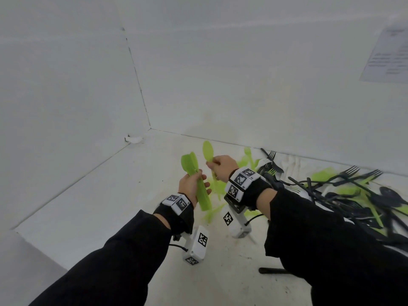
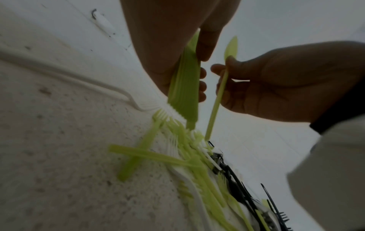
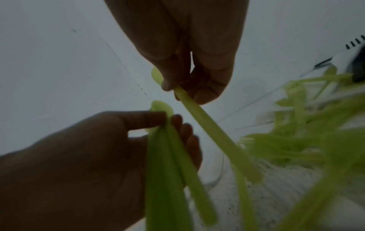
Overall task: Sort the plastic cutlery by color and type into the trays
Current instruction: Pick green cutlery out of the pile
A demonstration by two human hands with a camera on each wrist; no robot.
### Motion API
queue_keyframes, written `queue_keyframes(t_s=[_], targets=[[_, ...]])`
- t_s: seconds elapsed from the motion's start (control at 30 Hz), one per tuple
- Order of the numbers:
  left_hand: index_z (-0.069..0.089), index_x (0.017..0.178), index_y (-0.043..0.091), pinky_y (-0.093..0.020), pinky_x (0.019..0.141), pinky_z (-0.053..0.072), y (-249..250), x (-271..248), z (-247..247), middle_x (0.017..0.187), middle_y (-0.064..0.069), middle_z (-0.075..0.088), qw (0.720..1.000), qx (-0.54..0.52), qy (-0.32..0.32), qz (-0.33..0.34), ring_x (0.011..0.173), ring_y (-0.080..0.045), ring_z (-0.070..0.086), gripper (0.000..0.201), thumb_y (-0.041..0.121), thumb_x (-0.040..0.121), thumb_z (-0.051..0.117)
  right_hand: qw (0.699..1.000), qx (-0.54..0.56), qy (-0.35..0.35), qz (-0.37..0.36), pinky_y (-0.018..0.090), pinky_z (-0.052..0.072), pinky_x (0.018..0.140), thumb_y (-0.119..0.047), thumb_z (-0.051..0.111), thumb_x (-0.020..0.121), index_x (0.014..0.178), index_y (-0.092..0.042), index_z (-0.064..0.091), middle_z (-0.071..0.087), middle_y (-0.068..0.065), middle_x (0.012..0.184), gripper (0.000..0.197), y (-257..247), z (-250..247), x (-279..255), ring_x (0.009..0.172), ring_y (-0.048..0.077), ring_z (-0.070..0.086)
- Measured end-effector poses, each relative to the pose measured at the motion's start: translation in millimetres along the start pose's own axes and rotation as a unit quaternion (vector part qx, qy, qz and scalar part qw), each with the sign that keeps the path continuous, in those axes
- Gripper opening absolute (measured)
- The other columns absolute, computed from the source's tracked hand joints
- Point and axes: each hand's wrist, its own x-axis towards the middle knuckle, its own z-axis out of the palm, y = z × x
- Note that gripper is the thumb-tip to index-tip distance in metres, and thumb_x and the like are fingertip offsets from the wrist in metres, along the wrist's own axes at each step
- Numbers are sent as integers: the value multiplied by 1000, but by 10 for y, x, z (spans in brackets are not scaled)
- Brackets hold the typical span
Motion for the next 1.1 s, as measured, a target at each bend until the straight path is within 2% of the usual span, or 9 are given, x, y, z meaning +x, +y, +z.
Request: queue_keyframes(t_s=[0.1,0.2,0.5,0.67,0.73,0.83,0.9,1.0,1.1], targets=[[58,101,3,-26,47,47,-53,22,108,71,-9,60,999,9,-38,5,47,-18,60,12,5,92,49,1000,25,-2,11,34,52,79,-26,63,86,92,-4,65,67,13,82,23,65,26,-108,83,30,64],[58,108,2,-24,48,44,-128,26,204,57,-6,61,996,30,-80,-9,42,-15,57,19,4,92,48,995,78,60,30,30,52,77,-26,73,78,113,-2,62,69,15,102,43,187,-49,-211,70,19,62],[62,97,20,-34,68,45,-341,-192,633,76,-7,63,969,69,-214,-102,78,-17,57,32,23,99,30,991,62,110,42,23,44,90,-21,65,85,106,-6,68,69,10,109,26,513,-418,-598,105,21,62],[61,90,18,-33,63,47,-496,-348,908,67,-1,70,962,39,-233,-136,70,-18,59,30,24,100,34,993,-3,103,55,35,51,91,-10,51,88,109,-15,69,68,10,111,27,730,-538,-756,101,27,65],[60,92,15,-32,58,50,-576,-401,1003,67,-1,69,964,51,-224,-132,65,-20,63,25,20,100,37,990,0,122,64,27,50,89,-12,55,86,106,-14,68,69,6,108,24,854,-632,-832,99,19,64],[57,105,9,-27,47,54,-658,-440,1137,82,-4,67,968,53,-220,-112,57,-18,67,18,14,99,41,989,30,124,74,15,48,71,-20,65,83,103,-11,68,68,-2,90,22,1000,-912,-948,81,9,60],[54,99,12,-26,45,54,-694,-467,1223,87,-3,62,970,48,-215,-103,51,-16,66,14,11,99,41,985,1,140,99,20,46,81,-18,63,84,102,-10,69,69,2,99,21,1138,-1163,-971,95,15,62],[53,93,13,-27,45,54,-738,-508,1333,88,-3,61,973,34,-210,-94,48,-17,66,15,9,99,41,977,-138,76,147,25,43,97,-16,55,90,109,-9,69,66,6,116,24,1420,-1428,-991,112,22,59],[53,93,13,-27,44,54,-806,-528,1398,88,-4,60,977,27,-192,-90,46,-17,66,14,10,99,41,938,-300,-30,173,33,51,90,-25,53,90,108,-6,66,67,9,109,29,1655,-1468,-1037,104,28,62]])
